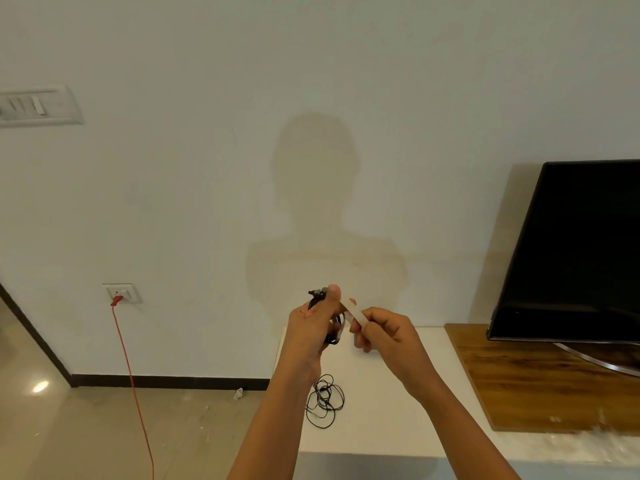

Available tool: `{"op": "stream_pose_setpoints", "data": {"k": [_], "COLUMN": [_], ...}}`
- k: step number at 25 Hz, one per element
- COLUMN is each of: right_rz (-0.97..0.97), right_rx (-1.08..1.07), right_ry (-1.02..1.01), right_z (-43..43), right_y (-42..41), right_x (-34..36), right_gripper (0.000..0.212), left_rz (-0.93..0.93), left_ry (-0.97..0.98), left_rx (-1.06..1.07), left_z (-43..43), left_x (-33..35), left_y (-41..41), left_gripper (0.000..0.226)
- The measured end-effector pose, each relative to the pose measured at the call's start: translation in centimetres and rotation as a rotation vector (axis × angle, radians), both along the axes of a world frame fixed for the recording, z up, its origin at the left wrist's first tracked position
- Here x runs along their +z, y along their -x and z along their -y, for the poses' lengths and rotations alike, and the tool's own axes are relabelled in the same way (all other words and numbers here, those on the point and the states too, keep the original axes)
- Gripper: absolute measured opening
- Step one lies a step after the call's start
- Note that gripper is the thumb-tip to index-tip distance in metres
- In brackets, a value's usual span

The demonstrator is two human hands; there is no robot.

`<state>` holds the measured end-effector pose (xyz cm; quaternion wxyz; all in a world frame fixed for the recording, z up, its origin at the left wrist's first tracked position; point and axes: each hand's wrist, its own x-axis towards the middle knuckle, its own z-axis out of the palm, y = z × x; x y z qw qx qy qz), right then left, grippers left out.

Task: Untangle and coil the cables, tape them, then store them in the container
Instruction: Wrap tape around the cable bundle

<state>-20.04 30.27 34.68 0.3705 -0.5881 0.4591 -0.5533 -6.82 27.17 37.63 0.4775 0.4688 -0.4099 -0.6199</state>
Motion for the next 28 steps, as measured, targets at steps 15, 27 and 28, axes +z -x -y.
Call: {"op": "stream_pose_setpoints", "data": {"k": [15, 27, 28], "right_rz": [0.019, 0.065, 0.061], "right_rx": [0.003, -0.004, 0.006], "right_ry": [-0.035, -0.027, -0.023], "right_z": [-0.1, -0.4, -0.4], "right_y": [-0.5, -1.3, -1.2], "right_x": [0.2, 1.6, 1.5], "right_gripper": [0.025, 0.029, 0.029], "left_rz": [-0.137, -0.122, -0.124], "left_ry": [-0.060, 0.060, 0.059], "left_rx": [0.096, 0.161, 0.162], "left_z": [-0.8, -1.4, -1.4], "left_x": [0.6, 1.1, 1.2], "left_y": [0.9, 1.1, 1.1], "left_gripper": [0.015, 0.016, 0.016]}}
